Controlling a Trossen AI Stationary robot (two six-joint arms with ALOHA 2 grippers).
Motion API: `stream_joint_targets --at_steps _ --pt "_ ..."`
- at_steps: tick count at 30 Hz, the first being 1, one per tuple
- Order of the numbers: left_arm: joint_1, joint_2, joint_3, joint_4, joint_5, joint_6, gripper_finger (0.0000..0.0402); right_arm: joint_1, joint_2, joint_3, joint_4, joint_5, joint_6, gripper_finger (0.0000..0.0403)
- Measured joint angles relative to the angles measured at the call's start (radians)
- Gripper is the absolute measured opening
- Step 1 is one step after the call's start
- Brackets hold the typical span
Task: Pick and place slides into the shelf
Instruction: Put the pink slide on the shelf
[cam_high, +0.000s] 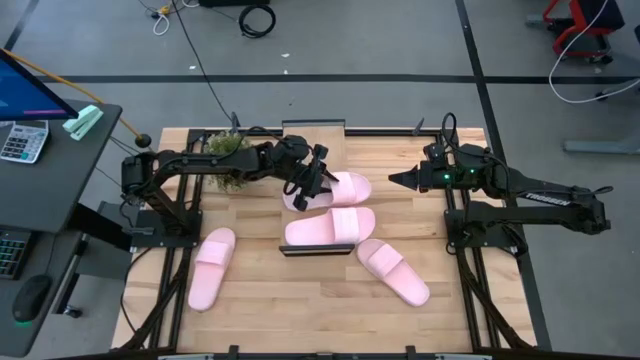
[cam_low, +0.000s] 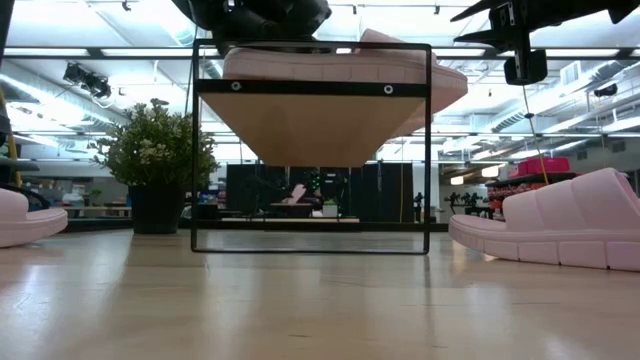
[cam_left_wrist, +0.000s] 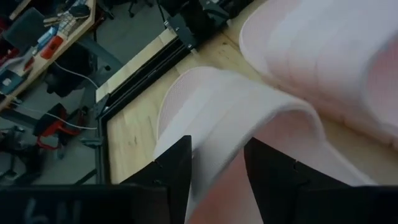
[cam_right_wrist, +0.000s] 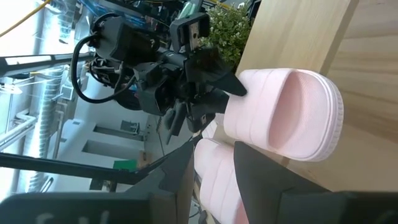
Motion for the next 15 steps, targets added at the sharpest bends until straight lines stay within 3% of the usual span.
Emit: stream_joint_targets --at_steps 15 --pt "-0.001 -0.001 0.058 -0.027 0.080 -0.166 0.0156 0.000 0.000 0.000 0.000 0.000 -0.003 0.0120"
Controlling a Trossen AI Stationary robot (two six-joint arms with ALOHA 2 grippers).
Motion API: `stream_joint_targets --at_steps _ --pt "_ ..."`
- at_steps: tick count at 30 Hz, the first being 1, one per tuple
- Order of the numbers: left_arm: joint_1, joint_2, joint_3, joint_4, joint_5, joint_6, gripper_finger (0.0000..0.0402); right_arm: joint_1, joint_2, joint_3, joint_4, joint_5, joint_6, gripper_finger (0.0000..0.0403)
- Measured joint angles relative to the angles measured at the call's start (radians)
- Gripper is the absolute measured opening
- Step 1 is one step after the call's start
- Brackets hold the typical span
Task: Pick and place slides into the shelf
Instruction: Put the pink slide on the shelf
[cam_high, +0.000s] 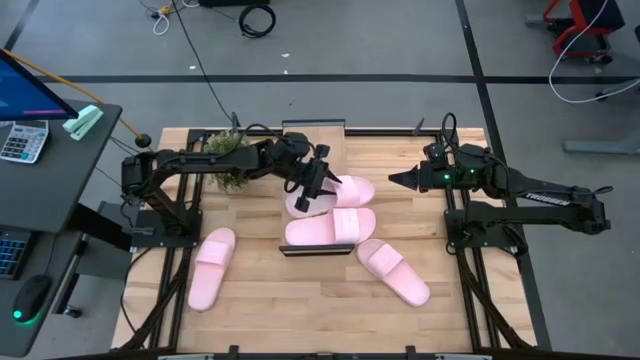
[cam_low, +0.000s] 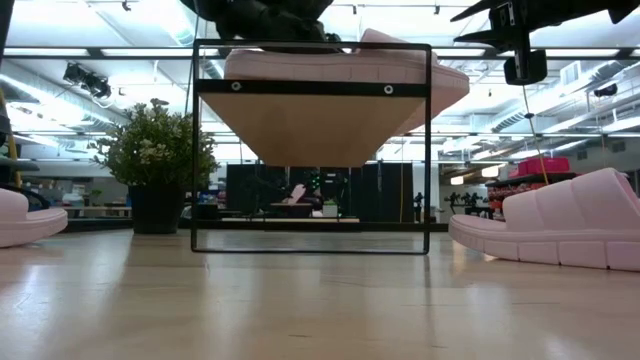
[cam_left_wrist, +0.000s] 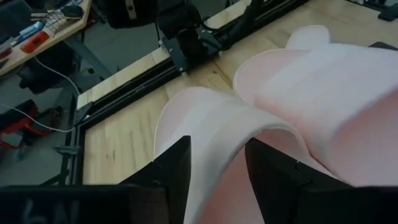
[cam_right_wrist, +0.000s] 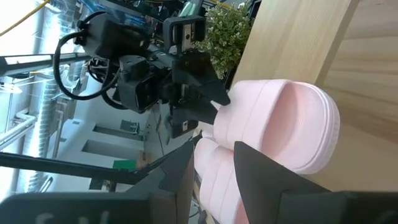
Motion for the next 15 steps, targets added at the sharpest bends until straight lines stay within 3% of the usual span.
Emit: stream_joint_targets --at_steps 15 --pt "0.013 -0.001 0.005 -0.143 0.001 0.034 0.0163 0.000 0.000 0.000 0.000 -0.009 -0.004 0.0120"
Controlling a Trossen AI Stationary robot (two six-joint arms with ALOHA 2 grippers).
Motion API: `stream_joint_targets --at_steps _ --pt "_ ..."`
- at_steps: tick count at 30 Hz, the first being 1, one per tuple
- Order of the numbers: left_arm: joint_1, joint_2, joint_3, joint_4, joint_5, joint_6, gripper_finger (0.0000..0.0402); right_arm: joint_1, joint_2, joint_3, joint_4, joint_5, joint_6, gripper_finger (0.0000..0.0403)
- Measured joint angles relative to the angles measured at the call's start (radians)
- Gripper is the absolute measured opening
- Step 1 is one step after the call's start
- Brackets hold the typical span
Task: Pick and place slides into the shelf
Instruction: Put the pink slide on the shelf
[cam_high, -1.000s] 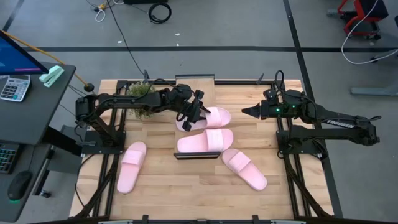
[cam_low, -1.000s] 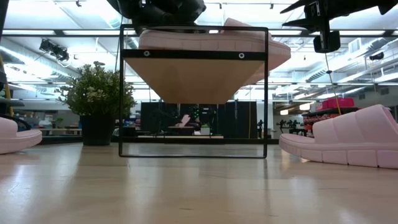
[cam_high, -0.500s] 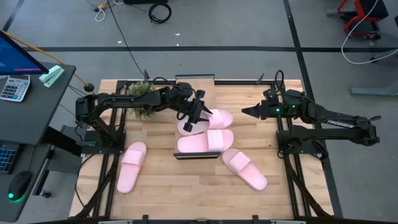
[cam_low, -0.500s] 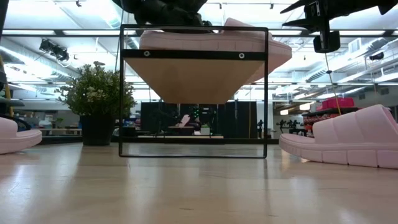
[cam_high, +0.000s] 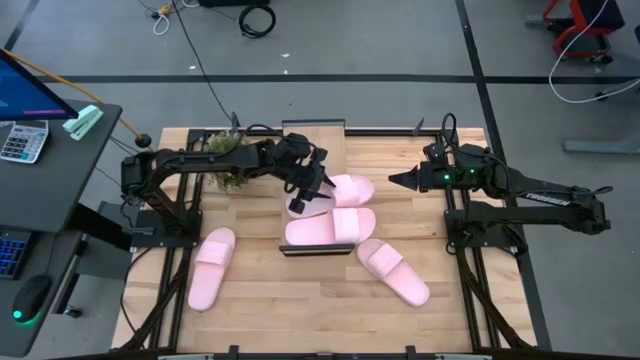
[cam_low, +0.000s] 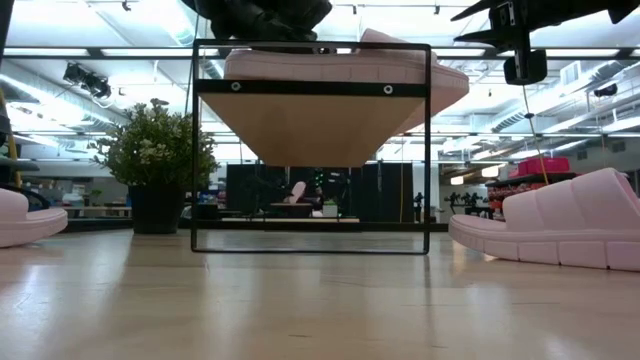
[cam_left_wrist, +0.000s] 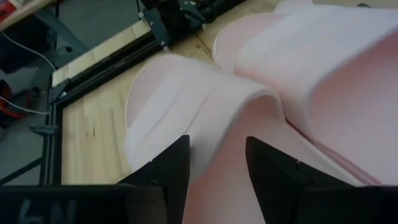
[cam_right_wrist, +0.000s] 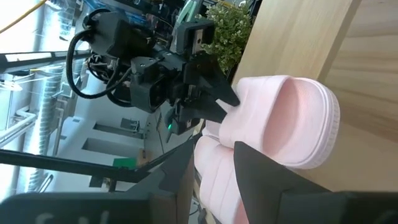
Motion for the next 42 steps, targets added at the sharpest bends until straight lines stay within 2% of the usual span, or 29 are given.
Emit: stream_joint_targets --at_steps 7,16,25,33,42 --pt "0.023 -0.001 0.000 -0.029 0.002 0.009 0.0156 0.000 0.000 0.000 0.000 -0.003 0.001 0.0120" --pt "0.032 -0.001 0.000 -0.055 -0.036 0.105 0.0154 0.000 0.000 0.000 0.000 -0.003 0.001 0.0120" --pt "0.047 -0.002 0.000 -0.091 -0.045 0.104 0.0151 0.000 0.000 0.000 0.000 -0.003 0.003 0.0120" --pt "0.044 -0.051 -0.003 -0.111 -0.055 0.096 0.0152 0.000 0.000 0.000 -0.003 -0.019 0.008 0.0120" --pt "0.042 -0.134 -0.003 -0.206 -0.050 0.007 0.0175 0.000 0.000 0.000 -0.032 -0.023 0.013 0.0120"
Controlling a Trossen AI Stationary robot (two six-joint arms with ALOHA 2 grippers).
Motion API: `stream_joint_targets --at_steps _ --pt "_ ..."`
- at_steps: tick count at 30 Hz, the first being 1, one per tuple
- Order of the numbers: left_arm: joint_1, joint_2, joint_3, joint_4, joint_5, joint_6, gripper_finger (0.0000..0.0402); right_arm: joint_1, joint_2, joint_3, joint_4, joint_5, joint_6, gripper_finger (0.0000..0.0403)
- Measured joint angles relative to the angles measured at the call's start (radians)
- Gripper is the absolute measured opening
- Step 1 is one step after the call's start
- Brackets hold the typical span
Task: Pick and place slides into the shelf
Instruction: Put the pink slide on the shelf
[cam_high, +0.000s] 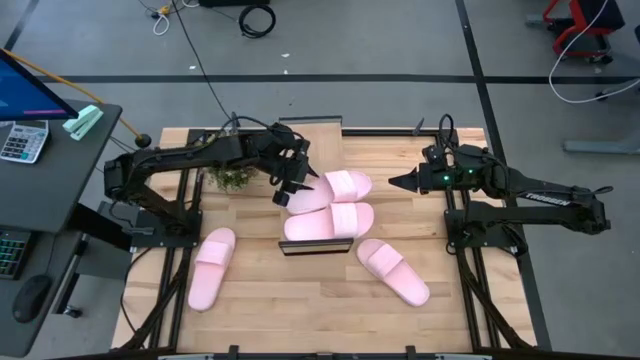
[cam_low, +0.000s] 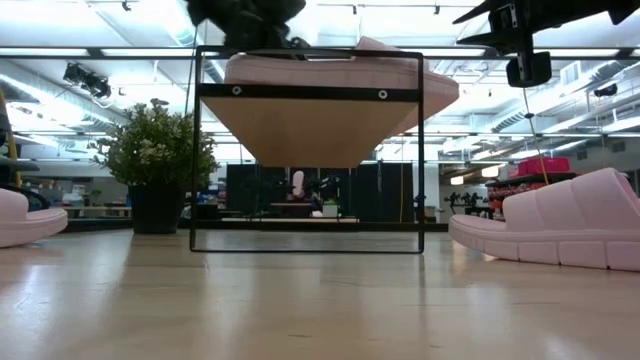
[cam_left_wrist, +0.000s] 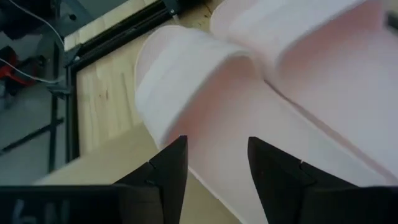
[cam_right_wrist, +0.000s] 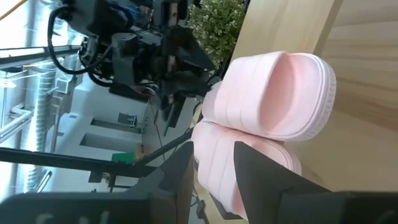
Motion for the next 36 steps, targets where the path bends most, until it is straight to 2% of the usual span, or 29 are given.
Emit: stream_joint_targets --at_steps 10,18,25,27,32,36 --pt "-0.082 -0.088 0.000 -0.180 0.041 -0.288 0.0177 0.000 0.000 0.000 -0.003 0.001 -0.018 0.0120" --pt "-0.185 -0.086 0.001 -0.192 0.044 -0.455 0.0180 0.000 0.000 0.000 -0.013 0.001 -0.040 0.0120" --pt "-0.198 -0.084 0.001 -0.196 0.042 -0.544 0.0162 0.000 0.000 0.000 -0.014 -0.003 -0.058 0.0120" --pt "-0.199 -0.072 0.002 -0.195 0.006 -0.557 0.0152 0.000 0.000 0.000 -0.014 -0.003 -0.061 0.0120" --pt "-0.208 -0.038 0.003 -0.209 -0.163 -0.566 0.0123 0.001 0.000 0.000 -0.014 -0.007 -0.078 0.0120" --pt "-0.233 -0.014 0.002 -0.208 -0.244 -0.564 0.0108 0.001 0.000 0.000 -0.014 -0.016 -0.086 0.0120"
